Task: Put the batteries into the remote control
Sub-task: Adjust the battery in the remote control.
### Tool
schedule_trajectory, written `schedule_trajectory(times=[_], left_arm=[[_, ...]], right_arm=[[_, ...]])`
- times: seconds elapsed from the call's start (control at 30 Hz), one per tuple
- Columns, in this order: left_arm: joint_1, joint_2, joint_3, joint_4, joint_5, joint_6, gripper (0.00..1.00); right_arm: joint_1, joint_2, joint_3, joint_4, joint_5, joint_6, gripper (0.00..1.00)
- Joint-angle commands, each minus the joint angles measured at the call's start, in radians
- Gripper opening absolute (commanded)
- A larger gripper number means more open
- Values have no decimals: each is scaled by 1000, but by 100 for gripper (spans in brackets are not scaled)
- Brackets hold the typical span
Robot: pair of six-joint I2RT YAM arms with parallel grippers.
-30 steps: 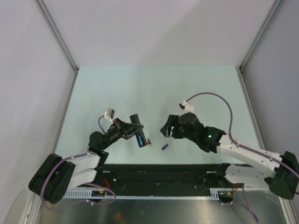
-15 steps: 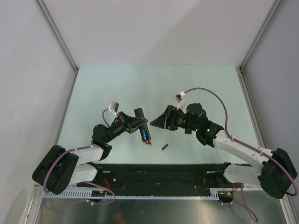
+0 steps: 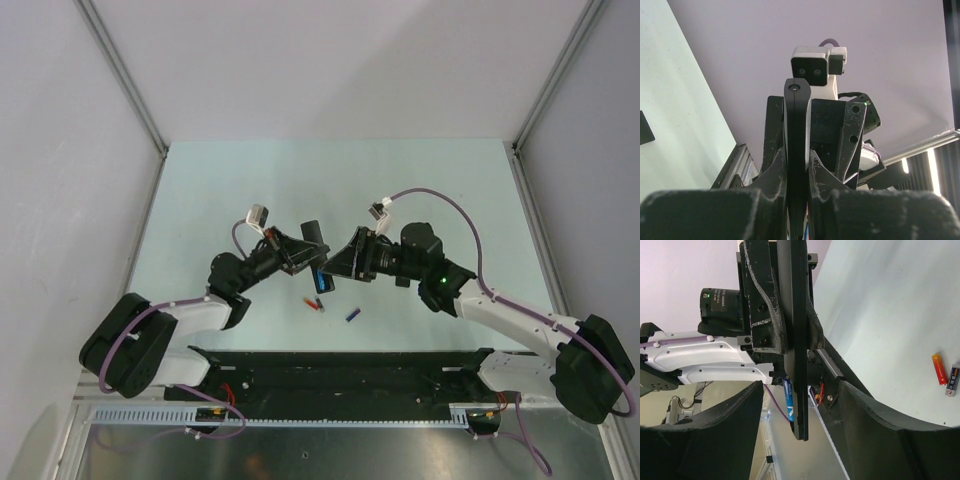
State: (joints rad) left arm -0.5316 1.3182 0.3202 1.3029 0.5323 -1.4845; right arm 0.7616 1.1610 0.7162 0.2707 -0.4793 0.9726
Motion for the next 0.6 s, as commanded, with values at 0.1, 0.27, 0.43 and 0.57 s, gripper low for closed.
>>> schedule_trajectory(times=[0.1, 0.27, 0.43, 0.57], left_arm=[[-8, -13, 42, 127, -8, 10, 0], [-10, -17, 46, 127, -9, 12, 0], [-10, -16, 48, 127, -11, 18, 0], [-10, -14, 51, 127, -21, 21, 0]], right_arm=[[-27, -3, -38, 113, -19, 70, 65], [-25, 16, -40, 137, -15, 101, 65], [-28, 26, -47, 192, -15, 146, 65], [-22, 35, -47, 191, -13, 175, 64]])
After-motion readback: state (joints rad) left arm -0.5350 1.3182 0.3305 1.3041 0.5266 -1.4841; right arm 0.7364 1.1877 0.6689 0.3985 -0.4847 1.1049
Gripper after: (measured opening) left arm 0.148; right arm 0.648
